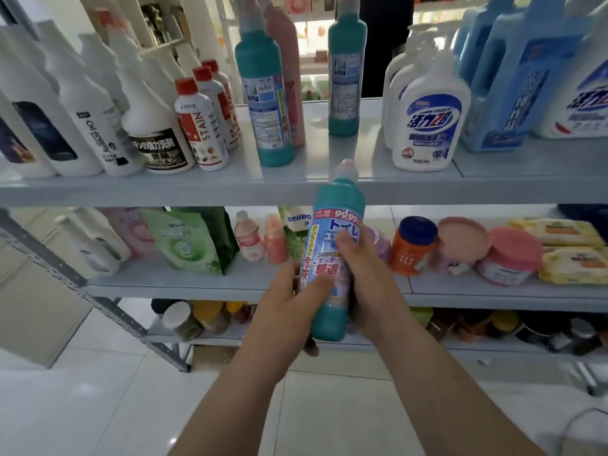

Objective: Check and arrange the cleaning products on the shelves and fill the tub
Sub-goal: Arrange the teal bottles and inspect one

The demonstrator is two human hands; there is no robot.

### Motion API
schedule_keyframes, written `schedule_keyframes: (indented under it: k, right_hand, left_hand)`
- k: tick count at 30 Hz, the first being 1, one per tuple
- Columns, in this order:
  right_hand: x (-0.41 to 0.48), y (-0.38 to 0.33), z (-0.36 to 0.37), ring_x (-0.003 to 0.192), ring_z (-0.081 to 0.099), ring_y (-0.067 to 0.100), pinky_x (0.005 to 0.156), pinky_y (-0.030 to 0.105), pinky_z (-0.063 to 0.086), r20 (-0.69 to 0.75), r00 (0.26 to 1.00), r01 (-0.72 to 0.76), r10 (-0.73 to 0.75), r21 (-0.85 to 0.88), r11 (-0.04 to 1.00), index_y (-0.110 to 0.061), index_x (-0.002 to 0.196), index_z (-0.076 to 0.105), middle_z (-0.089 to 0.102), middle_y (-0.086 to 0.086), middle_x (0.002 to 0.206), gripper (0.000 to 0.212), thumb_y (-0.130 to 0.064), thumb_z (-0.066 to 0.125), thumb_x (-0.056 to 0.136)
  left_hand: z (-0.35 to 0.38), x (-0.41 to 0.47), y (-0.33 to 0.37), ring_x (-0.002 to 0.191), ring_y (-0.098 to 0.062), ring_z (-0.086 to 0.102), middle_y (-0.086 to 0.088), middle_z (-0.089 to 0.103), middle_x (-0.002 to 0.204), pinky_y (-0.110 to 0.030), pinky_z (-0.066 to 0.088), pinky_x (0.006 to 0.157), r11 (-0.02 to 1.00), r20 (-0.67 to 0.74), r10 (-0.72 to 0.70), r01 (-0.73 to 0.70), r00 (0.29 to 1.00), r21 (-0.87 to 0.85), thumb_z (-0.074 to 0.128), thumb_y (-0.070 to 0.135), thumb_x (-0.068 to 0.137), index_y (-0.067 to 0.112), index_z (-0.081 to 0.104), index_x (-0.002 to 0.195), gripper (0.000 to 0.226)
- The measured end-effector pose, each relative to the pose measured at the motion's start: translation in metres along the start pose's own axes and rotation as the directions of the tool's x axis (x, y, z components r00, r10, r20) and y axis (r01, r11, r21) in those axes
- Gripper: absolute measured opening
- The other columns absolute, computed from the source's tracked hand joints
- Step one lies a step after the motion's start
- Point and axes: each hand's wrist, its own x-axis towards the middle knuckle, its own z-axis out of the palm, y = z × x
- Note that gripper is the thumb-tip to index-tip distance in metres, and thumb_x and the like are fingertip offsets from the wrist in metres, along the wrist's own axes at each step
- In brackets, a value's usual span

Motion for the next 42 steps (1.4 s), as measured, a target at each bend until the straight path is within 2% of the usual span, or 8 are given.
schedule_keyframes:
  k: [10, 13, 18, 23, 27, 31, 37, 42]
  right_hand:
    - [0.006, 0.029, 0.045, 0.073, 0.074, 0.023, 0.064, 0.030, 0.062, -0.052, 0.997, -0.048, 0.058, 0.186, 0.981, -0.003, 0.116, 0.065, 0.074, 0.013, 0.086, 0.052, -0.049, 0.049, 0.097]
    - [0.008, 0.038, 0.055, 0.078, 0.073, 0.026, 0.072, 0.034, 0.062, -0.085, 0.996, -0.001, 0.017, 0.183, 0.983, -0.002, 0.119, 0.064, 0.074, 0.016, 0.094, 0.056, -0.048, 0.056, 0.089]
    - [0.016, 0.046, 0.065, 0.094, 0.075, 0.027, 0.081, 0.047, 0.062, -0.268, 0.927, 0.231, -0.263, -0.146, 0.962, -0.016, 0.141, 0.049, 0.075, 0.009, 0.111, 0.067, -0.028, 0.080, 0.083]
    - [0.010, 0.062, 0.084, 0.093, 0.076, 0.018, 0.076, 0.038, 0.063, -0.219, 0.914, 0.258, -0.343, -0.340, 0.904, -0.029, 0.139, 0.048, 0.075, -0.002, 0.110, 0.058, -0.035, 0.071, 0.085]
    - [0.007, 0.056, 0.088, 0.075, 0.073, 0.014, 0.065, 0.030, 0.059, -0.154, 0.942, 0.261, -0.297, -0.216, 0.941, -0.018, 0.126, 0.054, 0.074, -0.002, 0.086, 0.038, -0.038, 0.056, 0.094]
    - [0.004, 0.053, 0.091, 0.072, 0.072, 0.015, 0.062, 0.027, 0.059, -0.160, 0.933, 0.274, -0.323, -0.266, 0.924, -0.018, 0.125, 0.055, 0.073, 0.000, 0.085, 0.047, -0.042, 0.062, 0.085]
    - [0.005, 0.048, 0.090, 0.091, 0.075, 0.029, 0.076, 0.042, 0.063, -0.244, 0.957, 0.112, -0.157, -0.186, 0.976, -0.014, 0.132, 0.060, 0.076, 0.015, 0.108, 0.044, -0.040, 0.060, 0.096]
    - [0.012, 0.042, 0.089, 0.091, 0.073, 0.031, 0.076, 0.040, 0.062, -0.270, 0.963, 0.028, -0.001, 0.095, 0.995, -0.005, 0.134, 0.061, 0.073, 0.019, 0.111, 0.058, -0.039, 0.064, 0.087]
  left_hand:
    - [-0.066, 0.009, -0.018, 0.081, -0.029, 0.072, -0.018, 0.068, 0.105, -0.019, 0.045, 0.036, 0.375, 0.812, 0.030, 0.746, 0.583, -0.550, 0.063, 0.047, 0.085, -0.001, 0.067, 0.122, 0.061]
    - [-0.079, 0.019, -0.026, 0.079, -0.028, 0.072, -0.017, 0.070, 0.103, -0.020, 0.047, 0.038, 0.480, 0.812, 0.022, 0.707, 0.583, -0.520, 0.049, 0.056, 0.092, 0.005, 0.071, 0.119, 0.062]
    - [-0.090, 0.032, -0.033, 0.085, -0.025, 0.074, -0.010, 0.074, 0.109, -0.035, 0.058, 0.052, 0.970, 0.409, -0.014, 0.111, 0.912, -0.214, 0.058, 0.058, 0.086, 0.027, 0.064, 0.121, 0.048]
    - [-0.104, 0.039, -0.052, 0.085, -0.015, 0.075, 0.003, 0.075, 0.106, -0.040, 0.061, 0.064, 0.990, 0.338, 0.115, -0.082, 0.934, -0.111, 0.058, 0.057, 0.077, 0.042, 0.060, 0.115, 0.040]
    - [-0.119, 0.032, -0.056, 0.073, -0.029, 0.072, -0.015, 0.071, 0.097, -0.022, 0.033, 0.046, 0.782, 0.789, 0.057, 0.465, 0.612, -0.416, 0.052, 0.061, 0.088, 0.009, 0.065, 0.117, 0.061]
    - [-0.117, 0.032, -0.056, 0.077, -0.034, 0.072, -0.020, 0.067, 0.100, -0.025, 0.056, 0.045, 0.567, 0.909, 0.218, 0.712, 0.355, -0.415, 0.067, 0.053, 0.089, -0.004, 0.057, 0.122, 0.067]
    - [-0.115, 0.022, -0.029, 0.089, -0.041, 0.071, -0.019, 0.074, 0.106, -0.022, 0.040, 0.037, 0.893, 0.513, 0.011, 0.222, 0.858, -0.391, 0.037, 0.053, 0.100, 0.014, 0.061, 0.125, 0.052]
    - [-0.116, 0.015, -0.012, 0.101, -0.039, 0.073, -0.010, 0.072, 0.116, -0.025, 0.042, 0.038, 0.921, 0.398, -0.034, 0.184, 0.917, -0.345, 0.038, 0.049, 0.105, 0.033, 0.061, 0.131, 0.038]
